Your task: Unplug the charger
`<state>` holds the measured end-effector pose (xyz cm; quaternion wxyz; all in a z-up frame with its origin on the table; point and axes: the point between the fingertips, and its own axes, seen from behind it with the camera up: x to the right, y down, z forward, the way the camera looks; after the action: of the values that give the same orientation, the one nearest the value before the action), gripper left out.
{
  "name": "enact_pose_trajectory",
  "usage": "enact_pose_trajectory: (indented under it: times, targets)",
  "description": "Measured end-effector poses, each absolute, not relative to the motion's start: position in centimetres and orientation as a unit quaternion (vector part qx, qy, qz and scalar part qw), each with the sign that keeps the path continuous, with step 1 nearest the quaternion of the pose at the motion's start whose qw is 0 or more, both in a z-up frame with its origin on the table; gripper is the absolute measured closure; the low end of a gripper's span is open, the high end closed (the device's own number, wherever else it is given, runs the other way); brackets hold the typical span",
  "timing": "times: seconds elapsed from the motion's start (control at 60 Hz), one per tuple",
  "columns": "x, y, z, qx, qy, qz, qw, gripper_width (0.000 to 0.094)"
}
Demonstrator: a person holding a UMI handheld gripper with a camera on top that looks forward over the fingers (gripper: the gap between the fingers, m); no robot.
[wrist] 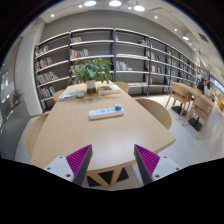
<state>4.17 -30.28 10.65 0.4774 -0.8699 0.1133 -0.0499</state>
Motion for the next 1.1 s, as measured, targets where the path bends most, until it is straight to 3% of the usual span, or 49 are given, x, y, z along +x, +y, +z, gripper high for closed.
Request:
enact_pose_trajectory:
  times: [0.083,0.117,0.133,0.2,0.533,0.667,0.767,0.833,0.85,0.95,1.1]
  targets:
    - [6.6,-27.4,7.4,-0.883,0.103,-0.061,0.453,0.0100]
    - [7.2,-28.1,9.4,-0.887,0.103,-0.066,0.445,0.0102]
    - [8.4,-26.6,7.3,-0.885,0.104,-0.066,0.449,0.0104]
    - [10.3,-23.2,6.5,-0.884,0.105,-0.061,0.451,0.0115]
    - [15.1,-2.9,5.4,-0.880,0.064,-0.038,0.469,0.0164]
    - [15.0,1.3,4.0,-0.886,0.037,-0.028,0.462,0.0322]
    - [14.2,1.4,2.7,-0.891,0.021,-0.015,0.453,0.0575]
    - [14.2,1.5,2.9,-0.886,0.035,-0.001,0.462,0.0599]
    - [14.4,1.2,2.8,-0.885,0.038,-0.005,0.465,0.0702]
    - [14.2,1.3,2.6,-0.880,0.019,0.000,0.474,0.0744]
    - [14.2,1.6,2.5,-0.899,-0.007,0.003,0.437,0.0805]
